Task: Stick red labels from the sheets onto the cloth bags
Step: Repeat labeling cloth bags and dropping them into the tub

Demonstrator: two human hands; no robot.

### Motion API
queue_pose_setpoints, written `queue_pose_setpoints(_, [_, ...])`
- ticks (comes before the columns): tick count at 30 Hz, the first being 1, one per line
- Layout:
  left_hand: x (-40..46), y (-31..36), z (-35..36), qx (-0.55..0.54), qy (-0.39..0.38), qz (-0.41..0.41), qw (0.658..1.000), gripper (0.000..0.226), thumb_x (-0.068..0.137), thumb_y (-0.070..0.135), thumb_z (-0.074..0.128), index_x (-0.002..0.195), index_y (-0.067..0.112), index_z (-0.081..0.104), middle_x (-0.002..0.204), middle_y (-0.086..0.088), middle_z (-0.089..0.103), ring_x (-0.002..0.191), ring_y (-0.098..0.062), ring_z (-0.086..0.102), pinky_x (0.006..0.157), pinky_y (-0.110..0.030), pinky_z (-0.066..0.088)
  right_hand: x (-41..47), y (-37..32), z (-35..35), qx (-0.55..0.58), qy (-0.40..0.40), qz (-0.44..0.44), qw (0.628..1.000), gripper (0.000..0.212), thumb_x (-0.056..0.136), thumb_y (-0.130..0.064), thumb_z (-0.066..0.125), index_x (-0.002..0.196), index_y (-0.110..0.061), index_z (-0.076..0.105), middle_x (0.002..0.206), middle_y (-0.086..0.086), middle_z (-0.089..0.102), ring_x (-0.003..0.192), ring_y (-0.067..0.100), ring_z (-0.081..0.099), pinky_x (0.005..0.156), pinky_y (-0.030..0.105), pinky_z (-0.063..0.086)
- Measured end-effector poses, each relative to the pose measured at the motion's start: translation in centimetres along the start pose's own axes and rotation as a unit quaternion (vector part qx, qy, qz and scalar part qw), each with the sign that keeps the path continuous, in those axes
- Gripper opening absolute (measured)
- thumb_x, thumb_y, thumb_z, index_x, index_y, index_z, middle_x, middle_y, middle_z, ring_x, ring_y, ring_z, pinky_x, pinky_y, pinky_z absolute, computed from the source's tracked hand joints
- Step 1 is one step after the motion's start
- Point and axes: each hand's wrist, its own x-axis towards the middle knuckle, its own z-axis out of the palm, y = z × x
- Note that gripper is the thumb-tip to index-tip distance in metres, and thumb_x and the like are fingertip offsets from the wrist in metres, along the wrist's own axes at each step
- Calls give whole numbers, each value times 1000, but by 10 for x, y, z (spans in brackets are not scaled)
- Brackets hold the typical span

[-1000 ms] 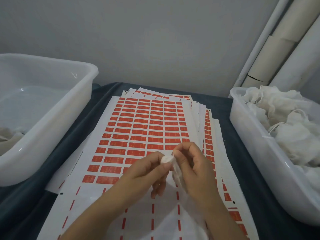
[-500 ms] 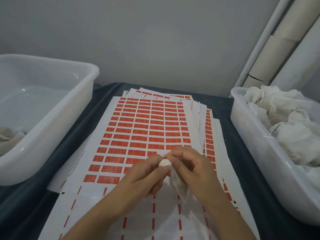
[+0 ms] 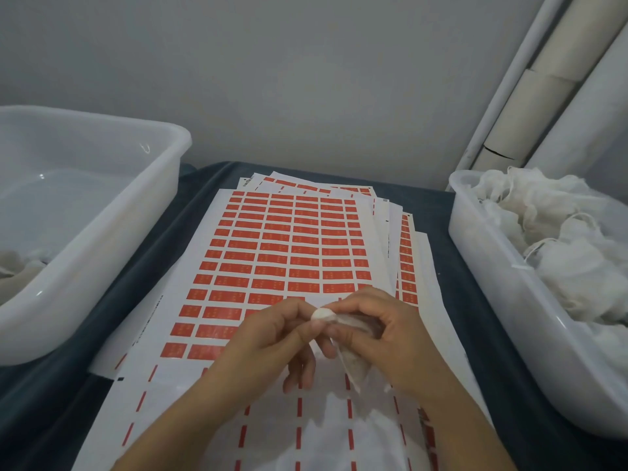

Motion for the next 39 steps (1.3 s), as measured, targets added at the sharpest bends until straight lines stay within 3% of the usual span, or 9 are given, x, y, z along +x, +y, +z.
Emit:
queue_pose_setpoints(3, [2, 1, -1, 11, 52, 25, 998, 26, 71, 33, 55, 88, 13, 55, 68, 2, 71, 46, -16, 61, 42, -19, 48, 0, -3, 3, 20, 11, 33, 999, 15, 66, -47, 62, 80, -45, 60, 84, -20, 63, 90, -7, 55, 71, 1, 43])
queue_pose_setpoints(6, [2, 1, -2, 2, 65, 52, 997, 26, 71, 33, 56, 88, 13, 53, 62, 1, 67, 44, -15, 60, 40, -19, 47, 0, -10, 3, 139, -36, 112, 983, 17, 65, -47, 61, 74, -35, 70, 79, -20, 66, 80, -7, 59, 64, 2, 44])
queue_pose_setpoints(11, [2, 2, -3, -88, 44, 22, 995, 36, 68, 38, 60, 95, 18, 47, 51, 3, 57, 42, -6, 48, 43, -14, 41, -4, -16, 1, 365, -152, 206, 895, 16, 71, -44, 74, 81, -32, 75, 75, -6, 64, 66, 9, 59, 71, 19, 49])
queue_pose_setpoints(16, [4, 2, -3, -228, 23, -70, 971, 45, 63, 35, 72, 99, 19, 52, 54, 1, 58, 44, -6, 48, 42, -13, 37, -2, -14, 4, 499, -208, 186, 821, 30, 56, -44, 85, 80, -27, 77, 69, -8, 60, 59, 7, 49, 65, 17, 42])
queue_pose_setpoints(22, [6, 1, -7, -362, -20, -120, 924, 12, 67, 21, 69, 77, 16, 65, 65, -7, 53, 50, -11, 47, 38, -16, 36, -1, -12, 9, 526, -190, 236, 794, 8, 72, -23, 71, 73, -16, 75, 64, -1, 59, 53, 8, 53, 56, 17, 46])
queue_pose_setpoints(29, [7, -1, -5, -329, 18, -108, 938, 21, 68, 17, 63, 87, 14, 55, 52, -2, 53, 42, -10, 49, 38, -16, 38, -3, -17, 5, 503, -151, 243, 816, 7, 72, -26, 73, 72, -19, 77, 67, -2, 63, 57, 9, 58, 59, 18, 48])
queue_pose_setpoints(33, [20, -1, -2, -329, 116, -197, 916, 34, 64, 5, 76, 92, 19, 62, 77, -5, 67, 57, -16, 60, 44, -19, 46, -2, -17, 4, 427, -62, 246, 868, 12, 66, -33, 66, 69, -29, 76, 70, -5, 70, 63, 10, 67, 63, 19, 53])
queue_pose_setpoints(36, [16, -7, -2, -102, 230, -129, 959, 16, 79, 45, 64, 92, 40, 55, 82, 16, 61, 73, -10, 59, 55, -14, 45, -1, -11, 3, 359, -6, 240, 902, 16, 63, -43, 64, 76, -43, 73, 86, -13, 73, 82, 12, 69, 75, 25, 55])
queue_pose_setpoints(39, [3, -8, 5, 76, 174, 25, 982, 37, 67, 70, 49, 80, 35, 56, 73, 26, 59, 70, 5, 57, 54, -6, 43, 1, -8, 10, 270, 21, 218, 938, 20, 64, -50, 60, 78, -40, 71, 83, -15, 71, 83, 6, 67, 75, 21, 52])
